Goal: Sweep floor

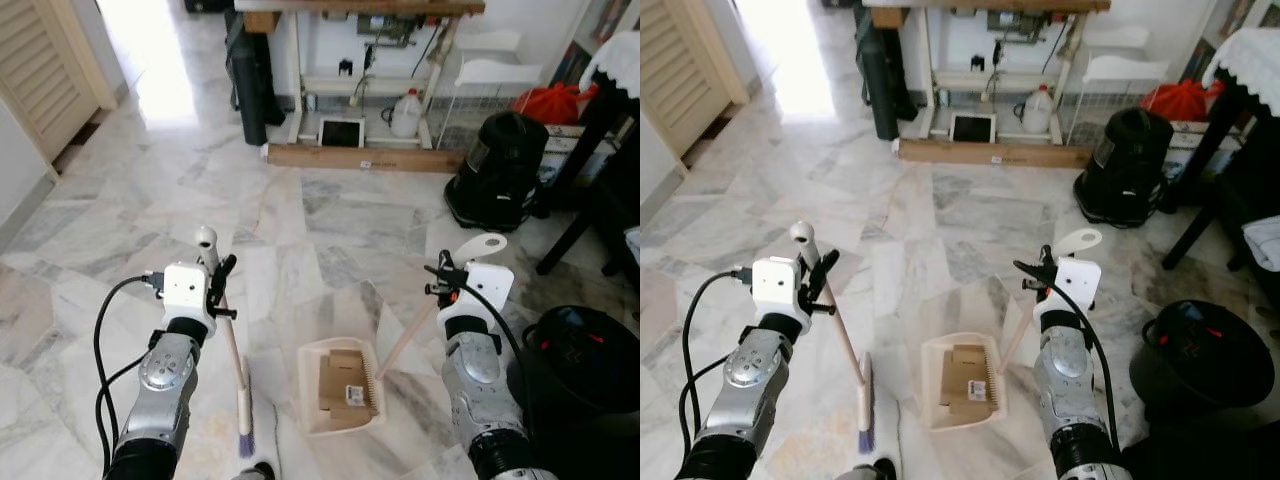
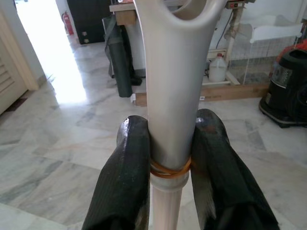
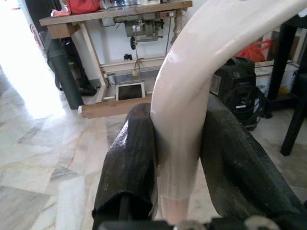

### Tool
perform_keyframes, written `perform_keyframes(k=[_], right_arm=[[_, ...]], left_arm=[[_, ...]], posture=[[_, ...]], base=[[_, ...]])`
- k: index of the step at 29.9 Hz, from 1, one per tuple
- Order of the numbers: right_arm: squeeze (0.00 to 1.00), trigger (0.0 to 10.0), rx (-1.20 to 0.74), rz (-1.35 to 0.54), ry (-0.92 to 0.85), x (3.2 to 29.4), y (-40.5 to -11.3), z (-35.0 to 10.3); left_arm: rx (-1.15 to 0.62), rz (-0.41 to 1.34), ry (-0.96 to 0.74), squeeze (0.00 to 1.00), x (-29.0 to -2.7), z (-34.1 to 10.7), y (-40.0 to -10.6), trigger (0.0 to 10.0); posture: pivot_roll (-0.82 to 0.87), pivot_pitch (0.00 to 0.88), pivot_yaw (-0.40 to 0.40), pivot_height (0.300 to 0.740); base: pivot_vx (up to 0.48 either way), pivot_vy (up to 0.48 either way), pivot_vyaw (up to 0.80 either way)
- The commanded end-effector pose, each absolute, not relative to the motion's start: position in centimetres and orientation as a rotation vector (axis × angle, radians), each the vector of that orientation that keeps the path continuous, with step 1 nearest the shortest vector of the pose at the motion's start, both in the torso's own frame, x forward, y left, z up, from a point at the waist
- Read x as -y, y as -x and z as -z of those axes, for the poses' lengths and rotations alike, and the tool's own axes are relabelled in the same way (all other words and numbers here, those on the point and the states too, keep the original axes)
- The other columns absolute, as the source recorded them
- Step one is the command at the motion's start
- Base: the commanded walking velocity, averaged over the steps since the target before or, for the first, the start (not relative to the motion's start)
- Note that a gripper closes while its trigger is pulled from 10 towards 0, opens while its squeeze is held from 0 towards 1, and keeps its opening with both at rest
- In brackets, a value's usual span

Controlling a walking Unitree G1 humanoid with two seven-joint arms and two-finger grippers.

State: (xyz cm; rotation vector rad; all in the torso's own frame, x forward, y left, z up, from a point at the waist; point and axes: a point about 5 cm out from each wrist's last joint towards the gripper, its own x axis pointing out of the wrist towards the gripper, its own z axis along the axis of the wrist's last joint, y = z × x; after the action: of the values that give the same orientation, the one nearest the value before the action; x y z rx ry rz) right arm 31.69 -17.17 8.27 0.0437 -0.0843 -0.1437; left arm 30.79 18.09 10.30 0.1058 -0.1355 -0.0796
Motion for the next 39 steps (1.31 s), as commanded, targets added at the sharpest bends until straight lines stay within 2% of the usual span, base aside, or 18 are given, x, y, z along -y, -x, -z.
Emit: perform_keyframes(k=[1, 6, 18, 39], right_arm=[[0.00, 10.0, 0.139, 0.142, -0.048, 17.11, -31.90, -9.46], [0.00, 10.0, 0.133, 0.142, -0.046, 17.10, -31.73, -9.29], [0.00, 10.0, 0.134, 0.146, -0.043, 17.23, -31.68, -9.27], [0.00, 10.0, 0.129, 0.151, -0.045, 17.43, -31.72, -9.39]], left_arm=[[0.174, 0.086, -0.114, 0.00, -18.04, -10.91, -30.93, 10.0], [0.175, 0.094, -0.115, 0.00, -17.84, -10.80, -30.81, 10.0], [0.175, 0.102, -0.117, 0.00, -17.59, -10.69, -30.77, 10.0], [0.177, 0.099, -0.122, 0.00, -17.53, -10.84, -30.84, 10.0]], posture=[[-0.02, 0.034, -0.001, 0.740], [-0.02, 0.018, -0.003, 0.740], [-0.02, 0.006, -0.003, 0.740], [-0.02, 0.046, -0.003, 0.740]], base=[[0.000, 0.000, -0.77], [0.000, 0.000, 0.00], [0.000, 0.000, 0.80], [0.000, 0.000, 0.80]])
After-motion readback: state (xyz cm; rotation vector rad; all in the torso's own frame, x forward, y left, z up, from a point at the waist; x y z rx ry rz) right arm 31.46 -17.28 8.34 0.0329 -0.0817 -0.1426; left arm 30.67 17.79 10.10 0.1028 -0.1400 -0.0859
